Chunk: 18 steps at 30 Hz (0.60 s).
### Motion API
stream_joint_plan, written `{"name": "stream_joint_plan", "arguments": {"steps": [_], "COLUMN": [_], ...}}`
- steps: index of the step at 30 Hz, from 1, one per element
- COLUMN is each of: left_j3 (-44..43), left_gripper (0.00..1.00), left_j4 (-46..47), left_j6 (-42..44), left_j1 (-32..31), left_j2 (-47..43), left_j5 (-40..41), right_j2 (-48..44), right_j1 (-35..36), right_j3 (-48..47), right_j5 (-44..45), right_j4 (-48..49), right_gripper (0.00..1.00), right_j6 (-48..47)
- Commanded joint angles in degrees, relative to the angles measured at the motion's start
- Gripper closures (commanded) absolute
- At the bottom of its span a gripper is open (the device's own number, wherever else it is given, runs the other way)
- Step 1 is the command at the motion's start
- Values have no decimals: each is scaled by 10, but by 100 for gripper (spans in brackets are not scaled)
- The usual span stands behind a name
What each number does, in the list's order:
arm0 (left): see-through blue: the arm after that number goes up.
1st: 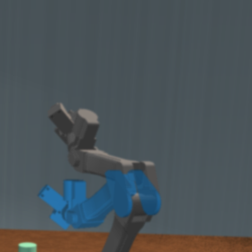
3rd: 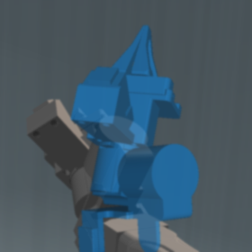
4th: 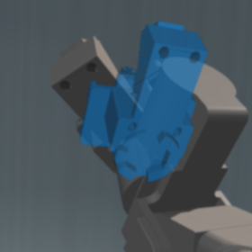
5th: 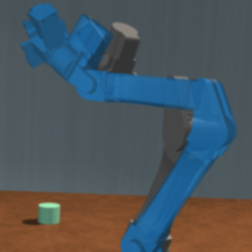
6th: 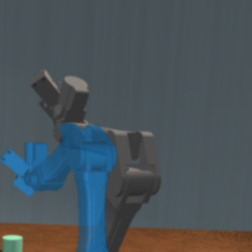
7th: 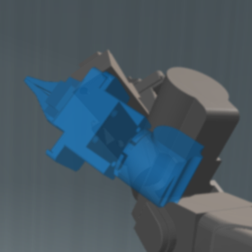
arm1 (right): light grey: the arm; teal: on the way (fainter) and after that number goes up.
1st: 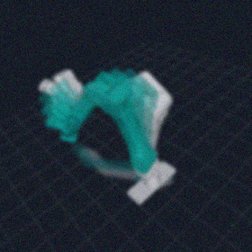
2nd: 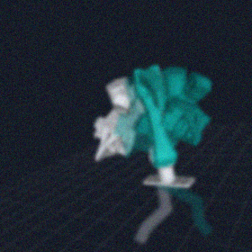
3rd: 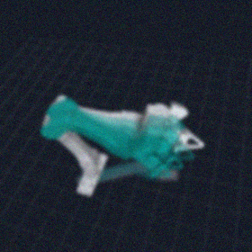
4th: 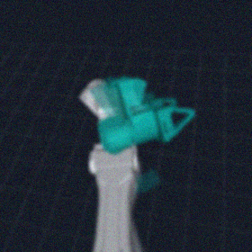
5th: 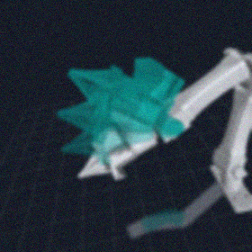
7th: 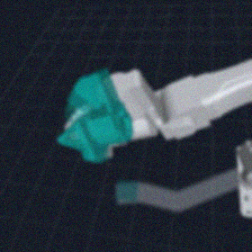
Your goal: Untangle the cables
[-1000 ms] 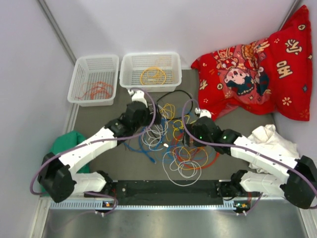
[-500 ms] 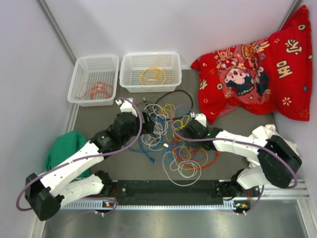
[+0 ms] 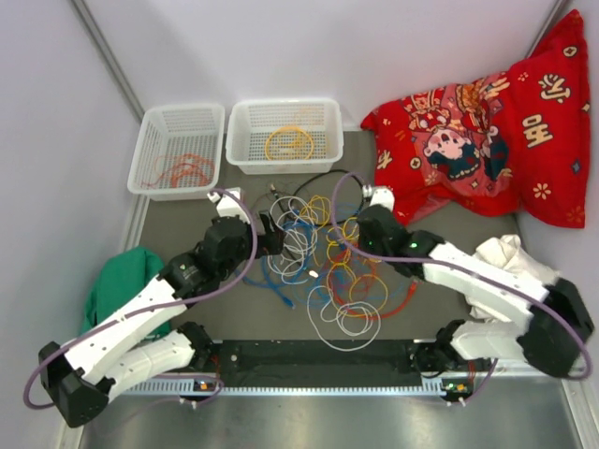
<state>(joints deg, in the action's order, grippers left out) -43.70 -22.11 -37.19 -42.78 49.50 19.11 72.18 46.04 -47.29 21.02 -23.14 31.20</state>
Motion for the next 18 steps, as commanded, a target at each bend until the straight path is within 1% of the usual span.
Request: {"name": "stream_joint_plan", "arguments": {"steps": [1, 2, 4, 5, 8, 11, 16, 18], "left_j3": [-6, -8, -12, -13, -13, -11, -6, 3], "left_gripper": [1, 1, 1, 1, 1, 1, 1, 1], "left_j4": [71, 85, 125, 140, 208, 285, 377, 435], "left_j6": [29, 36, 51, 54, 68, 83, 95, 99], "left_j1": [-1, -1, -1, -1, -1, -1, -1, -1], "left_j2": [-19, -21, -26, -29, -34, -39, -58, -65], "left_j5": [-8, -15, -37, -46, -91, -131, -159, -185], "right_j2": [-144, -156, -172, -173, -172, -180, -195, -201], "right_j1": [17, 19, 22, 22, 26, 29, 31, 31], "right_j3": [-111, -155, -201, -246, -309, -323, -311, -311], "right_j5": [-37, -47, -73, -80, -105, -117, -131, -135], "right_j4": [0, -7, -26, -51, -91, -102, -105, -107], "right_gripper": [100, 100, 100, 100, 100, 100, 100, 100], "right_j6": [-50, -55, -71, -74, -78, -71, -62, -61]}}
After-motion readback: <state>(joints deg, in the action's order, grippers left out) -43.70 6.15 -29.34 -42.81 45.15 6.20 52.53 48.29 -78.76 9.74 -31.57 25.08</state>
